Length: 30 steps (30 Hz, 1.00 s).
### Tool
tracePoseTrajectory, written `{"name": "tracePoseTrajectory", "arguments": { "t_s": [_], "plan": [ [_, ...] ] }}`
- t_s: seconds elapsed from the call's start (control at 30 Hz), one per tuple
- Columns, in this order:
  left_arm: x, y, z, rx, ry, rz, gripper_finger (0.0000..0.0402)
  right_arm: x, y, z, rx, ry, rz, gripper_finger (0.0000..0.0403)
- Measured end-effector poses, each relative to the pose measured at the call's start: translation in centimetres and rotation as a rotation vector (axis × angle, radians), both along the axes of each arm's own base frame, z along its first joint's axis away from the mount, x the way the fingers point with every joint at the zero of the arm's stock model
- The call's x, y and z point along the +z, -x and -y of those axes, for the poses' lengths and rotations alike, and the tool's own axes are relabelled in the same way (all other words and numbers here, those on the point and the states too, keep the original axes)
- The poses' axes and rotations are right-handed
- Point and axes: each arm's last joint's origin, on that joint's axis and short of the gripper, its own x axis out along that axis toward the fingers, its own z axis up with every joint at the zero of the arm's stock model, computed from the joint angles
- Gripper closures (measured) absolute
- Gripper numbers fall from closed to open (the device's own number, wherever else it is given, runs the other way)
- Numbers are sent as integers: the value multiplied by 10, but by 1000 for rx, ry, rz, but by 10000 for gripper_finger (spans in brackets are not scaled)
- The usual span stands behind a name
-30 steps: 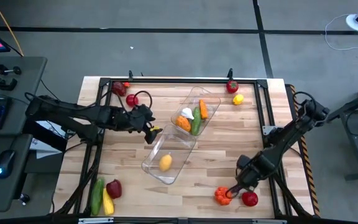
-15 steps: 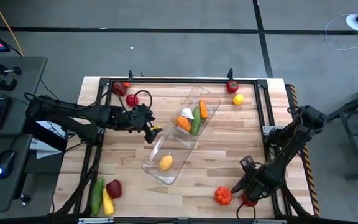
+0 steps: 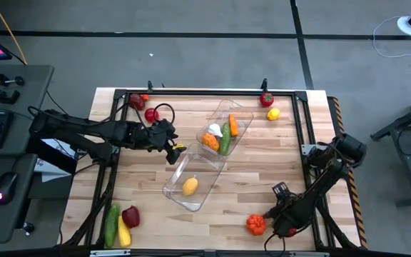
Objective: Sort produce into baskets
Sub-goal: Put the violet eggplant into the top transparent bin
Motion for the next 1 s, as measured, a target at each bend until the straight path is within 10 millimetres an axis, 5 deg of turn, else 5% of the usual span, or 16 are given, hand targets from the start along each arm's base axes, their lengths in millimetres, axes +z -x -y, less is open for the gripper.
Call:
{"name": "tracePoseTrajectory", "arguments": {
  "t_s": [0.07,0.23,0.5,0.7,1.0],
  "plan": [
    [0,0,0,1,0,0,80,13,4,12,-27,55,-6,247],
    [0,0,0,2,-3,0,80,66,14,55,-154,198,99,252],
    [0,0,-6,26,-4,1,80,134,26,137,-783,103,577,252],
    [0,-1,-7,30,-3,4,80,163,3,175,-1188,-129,1019,252],
    [2,-2,-6,30,0,25,80,175,-71,218,-1429,-444,1330,252]
  ]
}}
